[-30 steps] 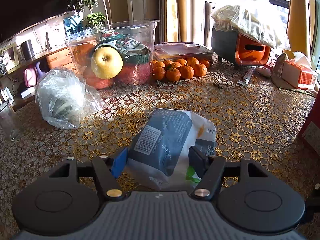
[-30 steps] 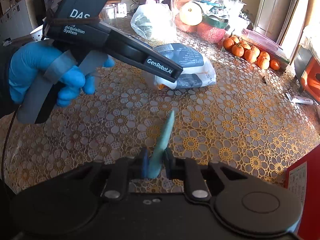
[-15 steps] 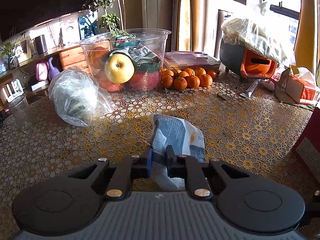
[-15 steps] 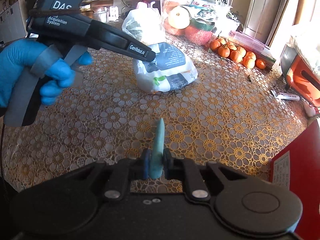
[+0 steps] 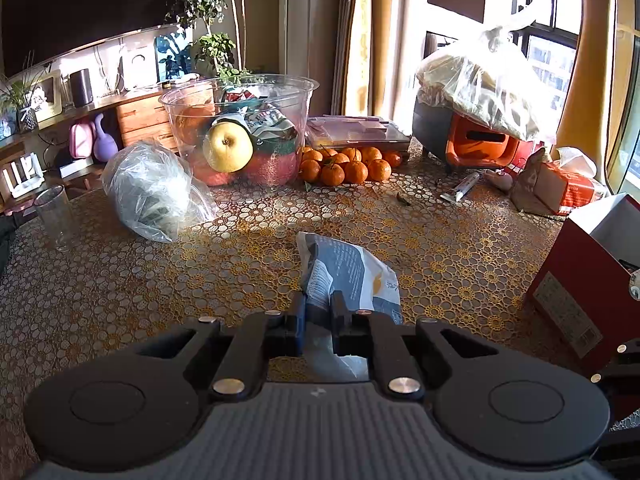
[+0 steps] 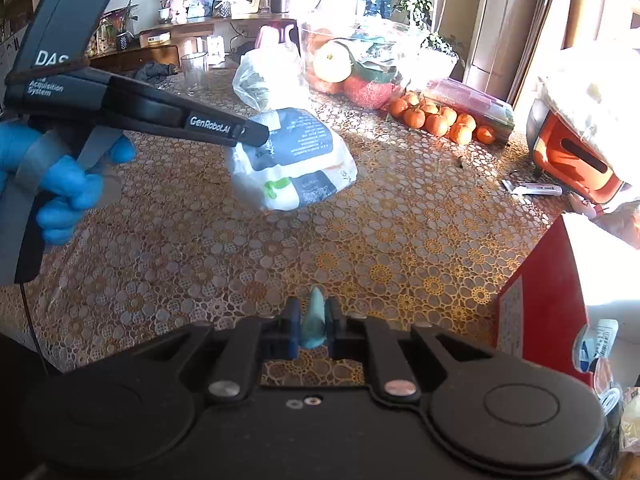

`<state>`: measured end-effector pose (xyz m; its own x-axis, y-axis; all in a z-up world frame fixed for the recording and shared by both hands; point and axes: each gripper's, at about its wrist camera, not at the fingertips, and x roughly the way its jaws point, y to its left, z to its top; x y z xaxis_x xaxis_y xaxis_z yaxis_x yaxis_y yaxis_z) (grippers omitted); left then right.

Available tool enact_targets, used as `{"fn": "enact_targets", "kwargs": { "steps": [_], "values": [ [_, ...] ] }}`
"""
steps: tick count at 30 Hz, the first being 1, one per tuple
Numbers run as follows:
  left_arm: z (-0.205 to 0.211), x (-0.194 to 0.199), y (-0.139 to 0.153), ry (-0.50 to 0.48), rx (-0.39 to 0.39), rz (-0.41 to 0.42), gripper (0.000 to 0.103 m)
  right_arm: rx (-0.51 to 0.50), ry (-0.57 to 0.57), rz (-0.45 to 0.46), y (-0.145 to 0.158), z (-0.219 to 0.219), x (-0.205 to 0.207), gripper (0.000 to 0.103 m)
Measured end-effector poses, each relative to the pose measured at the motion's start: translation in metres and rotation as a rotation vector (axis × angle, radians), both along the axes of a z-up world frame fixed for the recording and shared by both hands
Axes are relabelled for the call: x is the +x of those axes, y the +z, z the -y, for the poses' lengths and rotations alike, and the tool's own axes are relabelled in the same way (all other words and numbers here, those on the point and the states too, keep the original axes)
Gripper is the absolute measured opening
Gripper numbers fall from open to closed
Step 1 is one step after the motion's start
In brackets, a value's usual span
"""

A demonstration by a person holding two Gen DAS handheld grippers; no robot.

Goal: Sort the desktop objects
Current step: 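Close left tool on white packaged bag while right tool grasps green stick, then lift and carry white bag with left tool while right tool carries green stick to red box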

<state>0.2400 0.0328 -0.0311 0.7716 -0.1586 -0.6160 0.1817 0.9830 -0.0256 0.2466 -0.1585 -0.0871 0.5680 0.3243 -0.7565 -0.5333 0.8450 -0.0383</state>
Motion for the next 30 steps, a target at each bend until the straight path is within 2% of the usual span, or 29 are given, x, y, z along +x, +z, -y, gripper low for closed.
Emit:
{"fn": "enact_targets", "kwargs": {
  "steps": [1, 2, 9, 11, 13, 15, 18, 21, 30],
  "values": [
    [0.002, -0.003, 0.003, -0.007, -0.002, 0.001, 0.011, 0.000, -0.003, 0.002, 0.001, 0.002, -0.001, 0.006],
    [0.003, -0.006, 0.005, -0.009, -0.005, 0.003, 0.011, 0.000, -0.009, 0.007, 0.003, 0.005, -0.002, 0.000],
    [0.013, -0.024, 0.010, -0.019, -0.013, 0.004, 0.011, -0.005, -0.023, -0.002, 0.001, 0.018, -0.004, 0.000],
    [0.013, -0.027, 0.009, -0.016, -0.021, -0.003, 0.011, 0.007, -0.004, -0.017, 0.000, 0.021, -0.008, 0.006],
    [0.013, -0.030, 0.009, -0.014, -0.028, -0.007, 0.011, 0.009, 0.002, -0.020, -0.001, 0.020, -0.012, 0.019],
    [0.014, -0.032, 0.008, -0.016, -0.030, -0.008, 0.011, 0.009, 0.019, -0.029, -0.002, 0.017, -0.016, 0.020],
    [0.014, -0.035, 0.007, -0.020, -0.030, -0.010, 0.011, -0.010, 0.040, -0.053, -0.011, 0.009, -0.019, 0.030],
    [0.013, -0.036, 0.005, -0.020, -0.027, -0.012, 0.011, -0.045, 0.031, -0.071, -0.024, 0.002, -0.019, 0.029],
    [0.009, -0.035, 0.002, -0.015, -0.038, -0.020, 0.011, -0.050, 0.027, -0.104, -0.035, -0.002, -0.015, 0.028]
  ]
}}
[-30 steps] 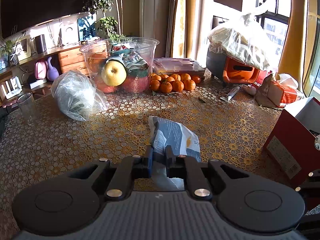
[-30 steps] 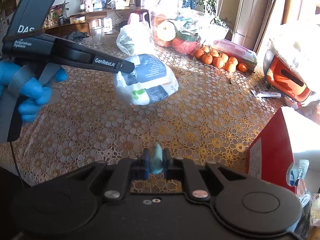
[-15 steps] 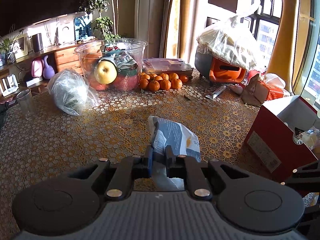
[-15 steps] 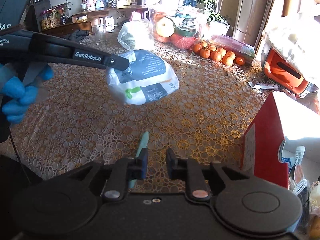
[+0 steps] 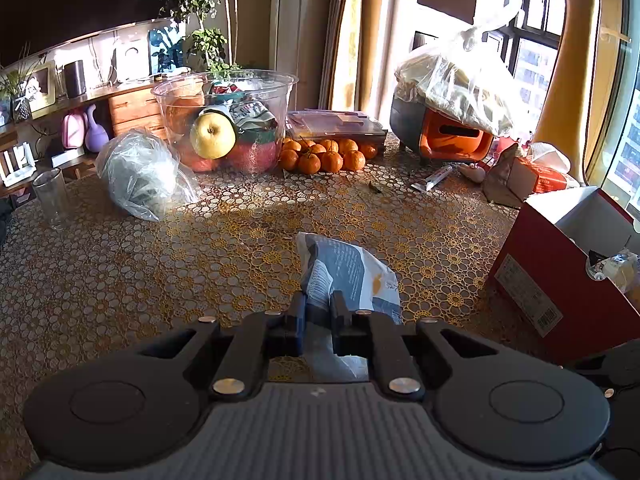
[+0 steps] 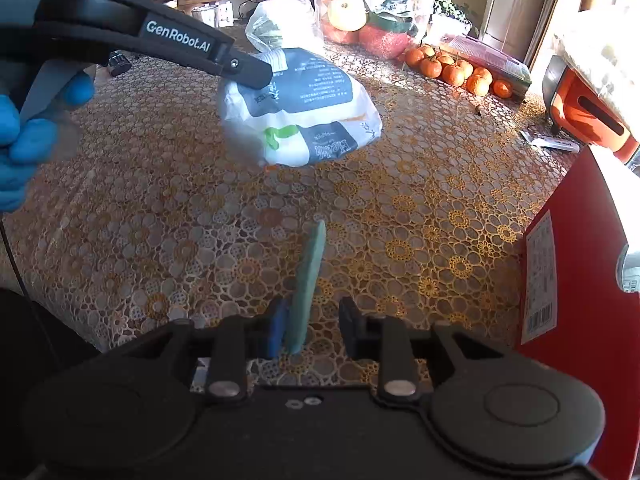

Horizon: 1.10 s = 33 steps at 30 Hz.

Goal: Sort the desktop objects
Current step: 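Lift and carry white bag with left tool while right tool carries green stick to red box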

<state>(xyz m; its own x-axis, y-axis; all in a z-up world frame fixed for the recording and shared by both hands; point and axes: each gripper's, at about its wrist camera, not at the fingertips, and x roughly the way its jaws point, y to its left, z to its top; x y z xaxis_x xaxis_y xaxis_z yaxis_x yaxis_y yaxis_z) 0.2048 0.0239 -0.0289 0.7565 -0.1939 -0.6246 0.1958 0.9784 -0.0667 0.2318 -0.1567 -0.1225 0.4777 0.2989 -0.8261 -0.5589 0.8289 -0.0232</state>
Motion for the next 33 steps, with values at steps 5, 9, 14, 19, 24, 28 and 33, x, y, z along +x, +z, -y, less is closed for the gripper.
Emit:
{"fn": "enact_targets", "kwargs": {
  "steps": [5, 9, 14, 19, 24, 28, 33],
  "values": [
    [-0.001, 0.000, -0.001, -0.004, -0.001, -0.003, 0.011, -0.004, -0.003, -0.012, -0.007, -0.002, 0.002, 0.026],
    [-0.001, 0.001, -0.002, -0.007, -0.003, -0.005, 0.011, -0.001, 0.004, -0.012, -0.007, -0.003, 0.003, 0.013],
    [-0.001, 0.000, -0.002, -0.010, -0.003, -0.005, 0.011, -0.005, 0.009, 0.004, -0.005, -0.004, 0.001, 0.008],
    [0.001, -0.002, 0.000, -0.015, -0.004, 0.000, 0.011, 0.003, 0.009, 0.022, 0.002, -0.003, 0.001, 0.008],
    [0.004, -0.005, 0.005, -0.018, -0.001, 0.008, 0.011, 0.014, 0.001, 0.030, 0.008, 0.001, -0.002, 0.008],
    [0.006, -0.009, 0.009, -0.018, 0.002, 0.015, 0.011, 0.026, -0.007, 0.043, 0.016, 0.005, -0.005, 0.008],
    [0.010, -0.019, 0.019, -0.029, 0.006, 0.030, 0.011, 0.039, -0.022, 0.066, 0.029, 0.014, -0.012, 0.008]
  ]
}}
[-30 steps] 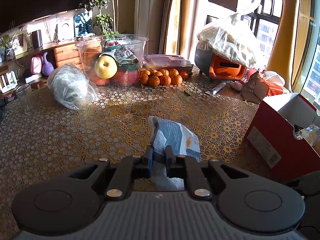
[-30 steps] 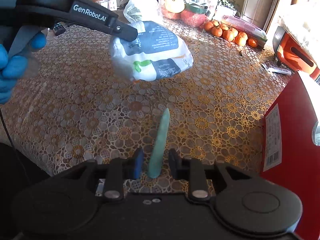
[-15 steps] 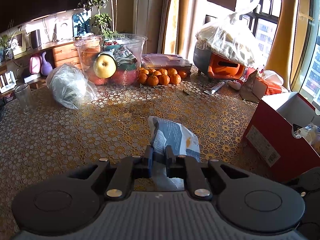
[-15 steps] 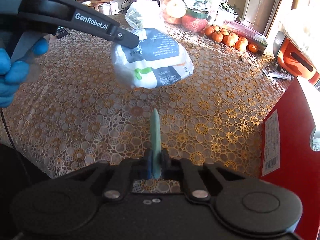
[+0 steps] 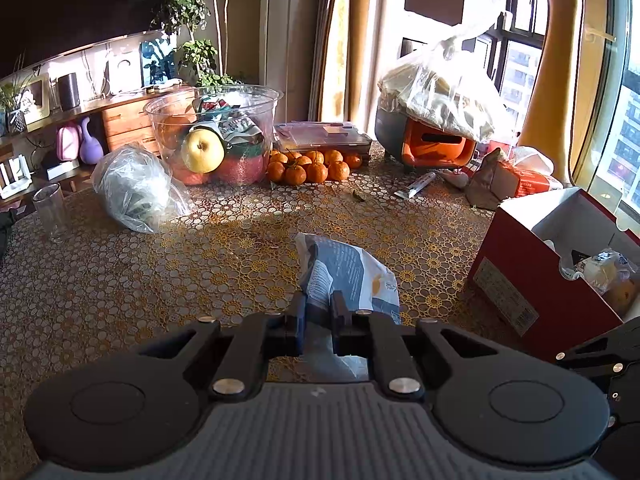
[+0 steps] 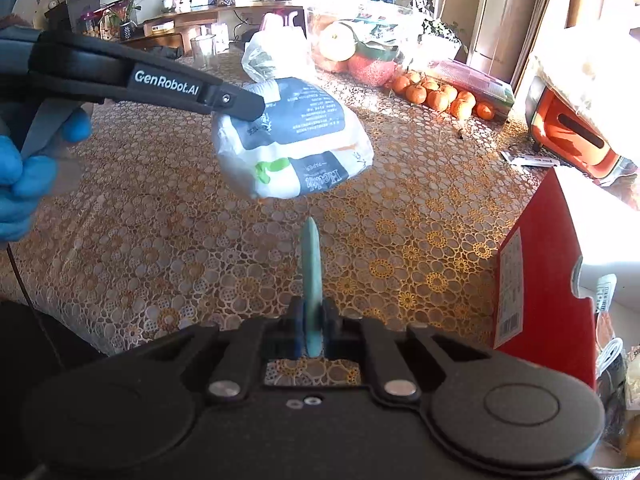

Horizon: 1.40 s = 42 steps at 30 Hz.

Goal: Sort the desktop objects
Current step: 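Lift and carry white bag with left tool while right tool carries green stick to red box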

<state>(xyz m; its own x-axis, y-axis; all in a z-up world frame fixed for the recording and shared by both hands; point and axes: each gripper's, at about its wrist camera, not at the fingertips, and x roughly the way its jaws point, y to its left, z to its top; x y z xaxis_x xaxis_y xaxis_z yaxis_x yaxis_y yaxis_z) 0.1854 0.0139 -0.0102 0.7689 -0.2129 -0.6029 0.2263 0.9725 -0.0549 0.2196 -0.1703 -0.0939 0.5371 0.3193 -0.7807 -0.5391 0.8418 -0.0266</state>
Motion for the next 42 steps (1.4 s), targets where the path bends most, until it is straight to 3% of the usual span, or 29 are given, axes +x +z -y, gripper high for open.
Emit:
{"fn": "enact_targets", "kwargs": {
  "steps": [20, 42],
  "values": [
    [0.032, -0.055, 0.040, -0.040, -0.022, 0.044, 0.011, 0.032, -0.088, 0.092, 0.050, 0.051, -0.037, 0.008],
    [0.123, -0.080, 0.066, -0.213, -0.027, 0.048, 0.011, 0.056, -0.227, 0.181, 0.081, 0.140, -0.053, 0.008]
  ]
}}
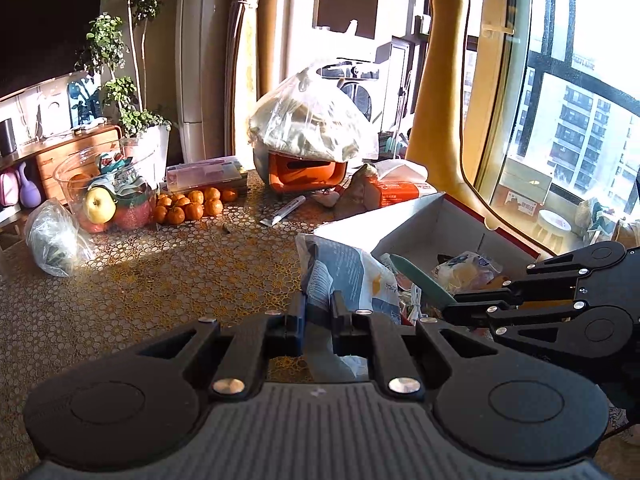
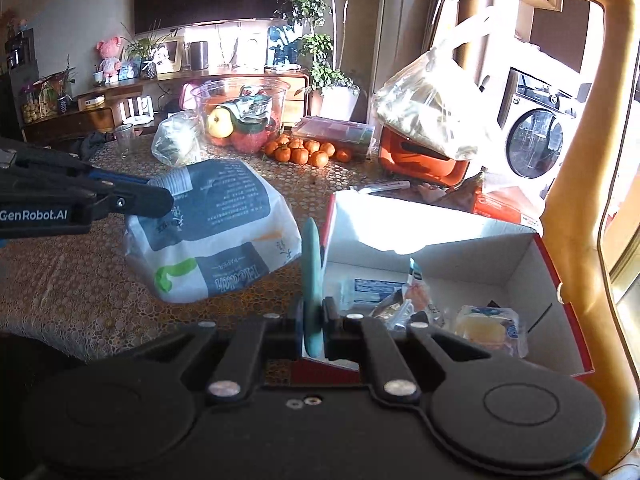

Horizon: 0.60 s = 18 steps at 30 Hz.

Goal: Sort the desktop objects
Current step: 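Lift and carry white bag with left tool while right tool carries green stick to red box, then lower and open left tool in red box while right tool releases green stick there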

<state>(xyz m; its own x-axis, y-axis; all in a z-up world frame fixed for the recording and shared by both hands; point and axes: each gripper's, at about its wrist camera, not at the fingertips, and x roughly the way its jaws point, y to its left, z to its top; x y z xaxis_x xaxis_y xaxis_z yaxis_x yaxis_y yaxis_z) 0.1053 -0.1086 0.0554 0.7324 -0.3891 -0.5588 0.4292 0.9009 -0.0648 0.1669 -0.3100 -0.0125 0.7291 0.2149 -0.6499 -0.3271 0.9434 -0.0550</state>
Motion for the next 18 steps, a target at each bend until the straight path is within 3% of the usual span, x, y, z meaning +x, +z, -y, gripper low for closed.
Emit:
{"fn": "enact_targets", "kwargs": {
  "steps": [18],
  "values": [
    [0.104, 0.044, -0.014, -0.105, 0.066, -0.014, 0.011, -0.007, -0.163, 0.010, -0.011, 0.097, 0.027, 0.008]
  ]
}}
